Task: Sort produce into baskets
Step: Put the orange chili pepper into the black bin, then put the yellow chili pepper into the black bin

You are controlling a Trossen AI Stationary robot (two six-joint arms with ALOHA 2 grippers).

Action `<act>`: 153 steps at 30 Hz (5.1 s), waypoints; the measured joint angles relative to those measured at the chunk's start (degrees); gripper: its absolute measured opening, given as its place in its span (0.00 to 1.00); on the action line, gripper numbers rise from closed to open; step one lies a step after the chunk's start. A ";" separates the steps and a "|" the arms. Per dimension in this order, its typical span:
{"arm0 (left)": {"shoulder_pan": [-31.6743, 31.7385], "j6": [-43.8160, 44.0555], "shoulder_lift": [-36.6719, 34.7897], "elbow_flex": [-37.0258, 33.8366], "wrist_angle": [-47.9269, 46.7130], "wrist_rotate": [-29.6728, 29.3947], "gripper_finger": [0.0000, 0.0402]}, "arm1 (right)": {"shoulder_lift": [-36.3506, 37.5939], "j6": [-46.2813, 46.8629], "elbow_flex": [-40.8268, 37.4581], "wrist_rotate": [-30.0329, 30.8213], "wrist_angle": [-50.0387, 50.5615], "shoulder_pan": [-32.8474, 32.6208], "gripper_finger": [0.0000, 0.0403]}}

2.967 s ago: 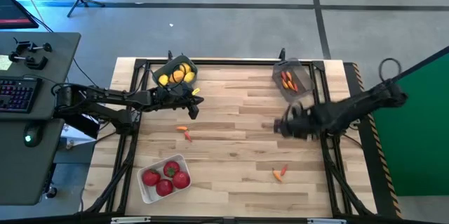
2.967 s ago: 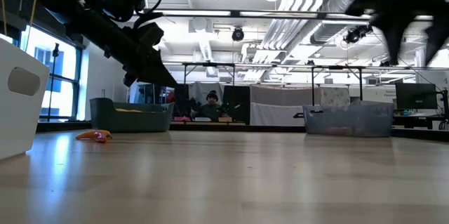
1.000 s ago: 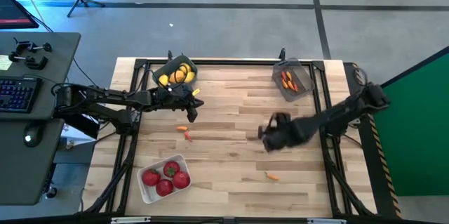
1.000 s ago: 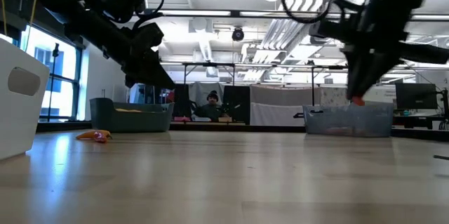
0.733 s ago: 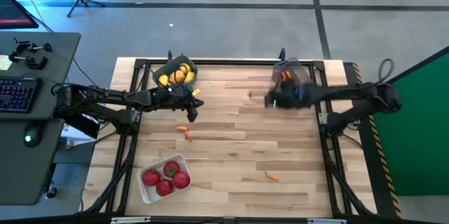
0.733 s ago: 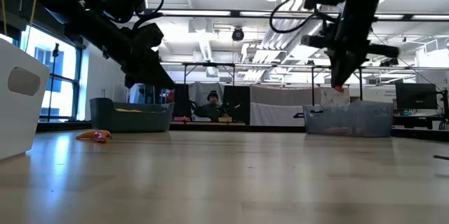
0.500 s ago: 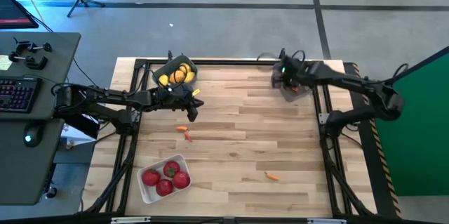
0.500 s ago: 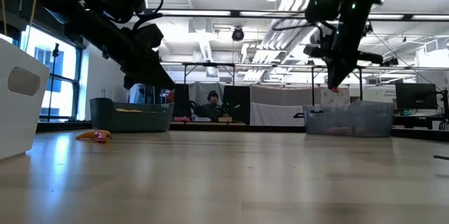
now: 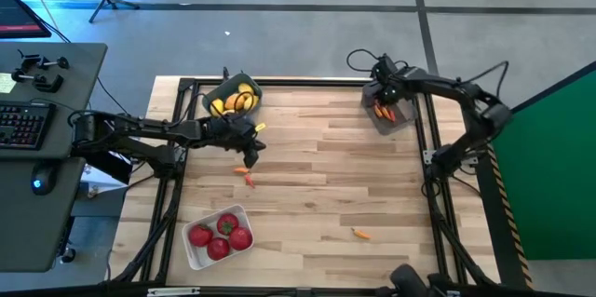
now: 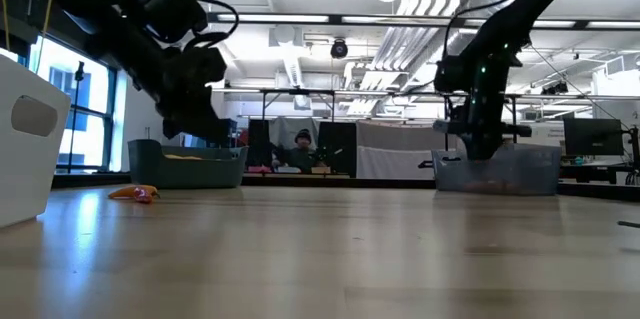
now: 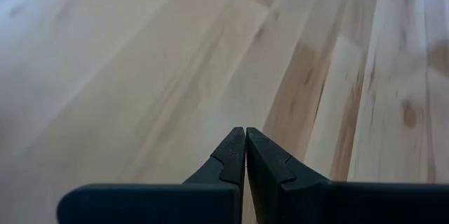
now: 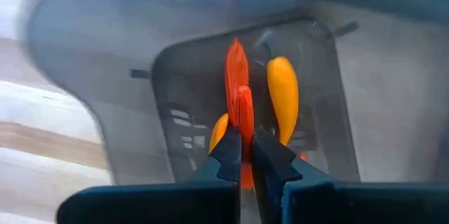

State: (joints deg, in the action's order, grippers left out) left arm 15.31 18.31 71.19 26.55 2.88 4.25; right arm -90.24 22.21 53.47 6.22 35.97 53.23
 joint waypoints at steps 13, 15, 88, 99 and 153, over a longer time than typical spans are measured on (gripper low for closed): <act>-0.04 -10.06 -5.93 2.24 -16.88 7.26 0.03 | -0.23 -2.07 0.00 -0.36 2.67 0.20 0.32; -0.03 -14.61 -5.91 3.45 -21.64 10.10 0.05 | 1.02 -3.27 0.00 -0.80 2.82 0.11 0.40; -12.26 -13.21 10.39 9.81 -42.06 -4.93 0.41 | 20.15 -11.77 0.09 -3.48 2.78 -1.64 0.56; -12.26 -14.41 10.44 9.99 -42.13 -4.81 0.23 | 20.19 -14.00 0.09 -4.27 2.63 -1.64 0.56; -0.55 21.89 77.08 99.66 7.81 -10.99 0.00 | 29.53 -15.61 0.09 -2.76 3.06 -1.49 0.37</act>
State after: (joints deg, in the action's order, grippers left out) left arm 14.76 40.20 148.27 126.20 10.69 -6.73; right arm -60.71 6.60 53.56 3.46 39.02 51.75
